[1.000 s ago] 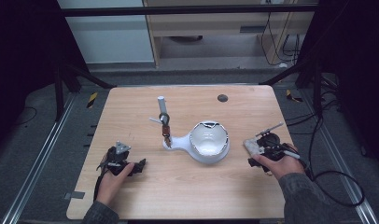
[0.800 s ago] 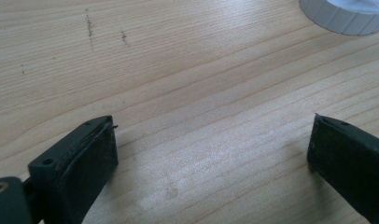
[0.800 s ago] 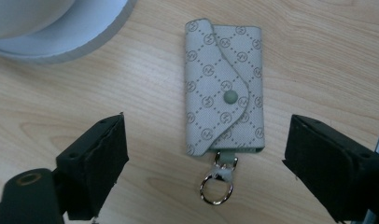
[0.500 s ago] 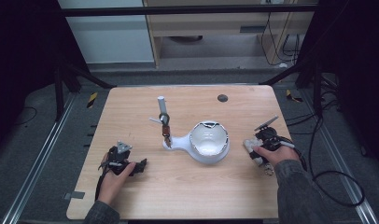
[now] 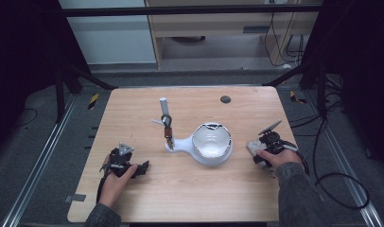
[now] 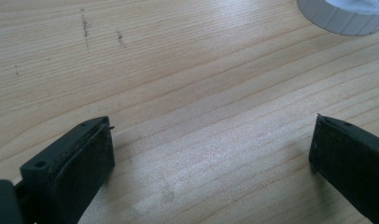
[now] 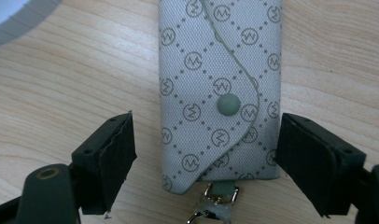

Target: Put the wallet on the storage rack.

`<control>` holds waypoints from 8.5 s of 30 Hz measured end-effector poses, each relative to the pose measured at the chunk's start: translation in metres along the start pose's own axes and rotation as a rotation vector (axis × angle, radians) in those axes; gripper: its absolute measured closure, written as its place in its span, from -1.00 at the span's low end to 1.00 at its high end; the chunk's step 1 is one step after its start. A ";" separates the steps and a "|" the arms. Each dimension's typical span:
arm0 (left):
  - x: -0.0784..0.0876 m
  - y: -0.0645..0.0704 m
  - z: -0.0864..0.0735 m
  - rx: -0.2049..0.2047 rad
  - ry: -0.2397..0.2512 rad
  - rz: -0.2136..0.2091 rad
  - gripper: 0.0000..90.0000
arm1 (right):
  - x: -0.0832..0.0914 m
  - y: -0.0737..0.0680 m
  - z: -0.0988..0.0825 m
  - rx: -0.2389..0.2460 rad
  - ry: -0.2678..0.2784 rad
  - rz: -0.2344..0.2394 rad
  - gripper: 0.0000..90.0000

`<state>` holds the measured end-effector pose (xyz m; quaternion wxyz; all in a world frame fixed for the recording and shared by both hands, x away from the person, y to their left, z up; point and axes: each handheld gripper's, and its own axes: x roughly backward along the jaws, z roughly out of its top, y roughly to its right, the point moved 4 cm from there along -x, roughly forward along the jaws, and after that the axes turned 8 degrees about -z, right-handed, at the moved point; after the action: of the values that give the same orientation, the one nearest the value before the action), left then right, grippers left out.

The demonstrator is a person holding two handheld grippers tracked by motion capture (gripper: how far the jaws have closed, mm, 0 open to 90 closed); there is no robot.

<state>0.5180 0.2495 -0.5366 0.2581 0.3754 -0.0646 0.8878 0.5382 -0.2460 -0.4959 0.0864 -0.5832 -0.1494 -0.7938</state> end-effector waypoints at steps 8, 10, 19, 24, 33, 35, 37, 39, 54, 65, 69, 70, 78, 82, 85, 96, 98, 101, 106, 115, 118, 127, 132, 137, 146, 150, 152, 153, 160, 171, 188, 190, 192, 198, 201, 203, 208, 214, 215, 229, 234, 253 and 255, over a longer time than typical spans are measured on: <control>-0.001 0.001 0.000 -0.003 0.002 -0.003 -1.00 | -0.002 0.002 -0.001 -0.003 -0.008 -0.010 -0.51; -0.001 0.001 0.000 -0.004 0.002 -0.003 -1.00 | -0.004 0.003 -0.001 -0.002 -0.014 -0.011 -0.51; -0.001 0.002 0.001 -0.009 -0.001 -0.007 -1.00 | -0.009 0.006 -0.004 -0.011 -0.031 -0.002 -0.46; -0.001 0.003 0.001 -0.014 -0.001 -0.010 -1.00 | -0.011 0.005 -0.004 0.001 -0.041 -0.003 -0.44; -0.001 0.003 0.001 -0.015 -0.001 -0.014 -1.00 | -0.011 0.005 -0.005 0.018 -0.046 -0.004 -0.37; -0.001 0.004 0.001 -0.016 -0.001 -0.014 -1.00 | -0.010 0.005 -0.005 0.025 -0.046 -0.006 -0.34; -0.002 0.004 0.001 -0.016 -0.001 -0.015 -1.00 | -0.008 0.004 -0.005 0.034 -0.040 -0.003 -0.32; -0.002 0.004 0.001 -0.016 -0.001 -0.015 -1.00 | -0.004 0.005 -0.005 0.046 -0.027 -0.010 -0.31; -0.002 0.004 0.001 -0.016 0.000 -0.016 -1.00 | 0.064 -0.020 -0.004 0.211 0.091 -0.048 -0.31; -0.002 0.004 0.002 -0.013 0.003 -0.016 -1.00 | 0.108 -0.047 -0.003 0.319 0.147 -0.066 -0.30; -0.002 0.003 0.002 -0.016 0.002 -0.016 -1.00 | 0.118 -0.056 0.000 0.350 0.157 -0.074 -0.30; -0.002 0.003 0.002 -0.017 0.002 -0.016 -1.00 | 0.119 -0.057 0.001 0.358 0.159 -0.075 -0.30; -0.002 0.003 0.002 -0.017 0.002 -0.018 -1.00 | 0.123 -0.074 0.006 0.404 0.164 -0.070 -0.30; -0.002 0.003 0.002 -0.018 0.002 -0.018 -1.00 | 0.124 -0.081 0.008 0.426 0.165 -0.065 -0.30; -0.002 0.003 0.002 -0.018 0.002 -0.018 -1.00 | 0.125 -0.084 0.009 0.435 0.169 -0.062 -0.30; -0.002 0.003 0.002 -0.018 0.001 -0.018 -1.00 | 0.133 -0.100 0.013 0.482 0.163 -0.055 -0.30; -0.002 0.003 0.002 -0.019 0.002 -0.019 -1.00 | 0.133 -0.104 0.016 0.491 0.160 -0.056 -0.30; -0.002 0.003 0.002 -0.019 0.001 -0.020 -1.00 | 0.130 -0.111 0.020 0.504 0.146 -0.056 -0.30; -0.002 0.003 0.002 -0.020 -0.001 -0.020 -1.00 | 0.122 -0.125 0.028 0.541 0.122 -0.063 -0.30; -0.002 0.003 0.002 -0.020 -0.001 -0.022 -1.00 | 0.109 -0.136 0.040 0.575 0.092 -0.076 -0.30; -0.002 0.003 0.002 -0.020 -0.002 -0.021 -1.00 | 0.108 -0.136 0.041 0.580 0.085 -0.086 -0.30; -0.002 0.003 0.002 -0.021 -0.002 -0.022 -1.00 | 0.107 -0.138 0.043 0.589 0.074 -0.088 -0.30; -0.002 0.003 0.002 -0.021 -0.002 -0.022 -1.00 | 0.107 -0.137 0.043 0.599 0.074 -0.085 -0.30; -0.002 0.003 0.002 -0.021 -0.002 -0.022 -1.00 | 0.108 -0.137 0.046 0.609 0.055 -0.100 -0.30; -0.002 0.003 0.002 -0.022 -0.001 -0.023 -1.00 | 0.103 -0.139 0.049 0.622 0.037 -0.106 -0.30; -0.002 0.003 0.002 -0.023 -0.001 -0.023 -1.00 | 0.102 -0.140 0.051 0.628 0.028 -0.109 -0.30; -0.002 0.003 0.002 -0.024 -0.001 -0.023 -1.00 | 0.101 -0.140 0.052 0.622 0.023 -0.112 -0.30; -0.002 0.003 0.002 -0.024 -0.001 -0.023 -1.00 | 0.101 -0.139 0.053 0.622 0.023 -0.114 -0.30; -0.002 0.003 0.002 -0.025 -0.002 -0.024 -1.00 | 0.097 -0.139 0.059 0.625 0.013 -0.122 -0.30; -0.002 0.004 0.002 -0.026 -0.002 -0.026 -1.00 | 0.088 -0.143 0.072 0.643 -0.006 -0.148 -0.30; -0.003 0.004 0.002 -0.028 -0.002 -0.028 -1.00 | 0.080 -0.149 0.081 0.665 -0.007 -0.180 -0.31; -0.003 0.004 0.002 -0.028 -0.002 -0.028 -1.00 | 0.080 -0.150 0.082 0.665 -0.007 -0.183 -0.31; -0.003 0.004 0.002 -0.028 -0.002 -0.029 -1.00 | 0.080 -0.150 0.082 0.667 -0.002 -0.182 -0.31; -0.003 0.005 0.002 -0.029 -0.002 -0.031 -1.00 | 0.078 -0.152 0.084 0.670 -0.003 -0.172 -0.31; -0.003 0.005 0.002 -0.030 -0.003 -0.032 -1.00 | 0.076 -0.153 0.085 0.670 -0.011 -0.172 -0.31; -0.003 0.005 0.002 -0.031 -0.003 -0.032 -1.00 | 0.075 -0.153 0.085 0.668 -0.011 -0.172 -0.31; -0.003 0.005 0.002 -0.033 -0.004 -0.033 -1.00 | 0.075 -0.154 0.087 0.671 -0.010 -0.168 -0.31; -0.003 0.005 0.002 -0.034 -0.004 -0.033 -1.00 | 0.073 -0.155 0.088 0.670 -0.007 -0.167 -0.32; -0.003 0.005 0.002 -0.034 -0.004 -0.034 -1.00 | 0.073 -0.155 0.088 0.669 -0.005 -0.166 -0.32; -0.003 0.006 0.002 -0.034 -0.002 -0.035 -1.00 | 0.071 -0.158 0.089 0.673 -0.007 -0.164 -0.33; -0.003 0.006 0.002 -0.034 -0.002 -0.035 -1.00 | 0.073 -0.159 0.089 0.643 0.022 -0.142 -0.48; -0.003 0.006 0.002 -0.034 -0.002 -0.035 -1.00 | 0.091 -0.155 0.085 0.596 0.101 -0.110 -0.57; -0.003 0.006 0.002 -0.033 -0.002 -0.036 -1.00 | 0.092 -0.154 0.084 0.598 0.110 -0.113 -0.59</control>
<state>0.5183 0.2422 -0.5366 0.2800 0.3729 -0.0729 0.8816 0.5381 -0.0689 -0.4061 0.2179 -0.4790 -0.4036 -0.7485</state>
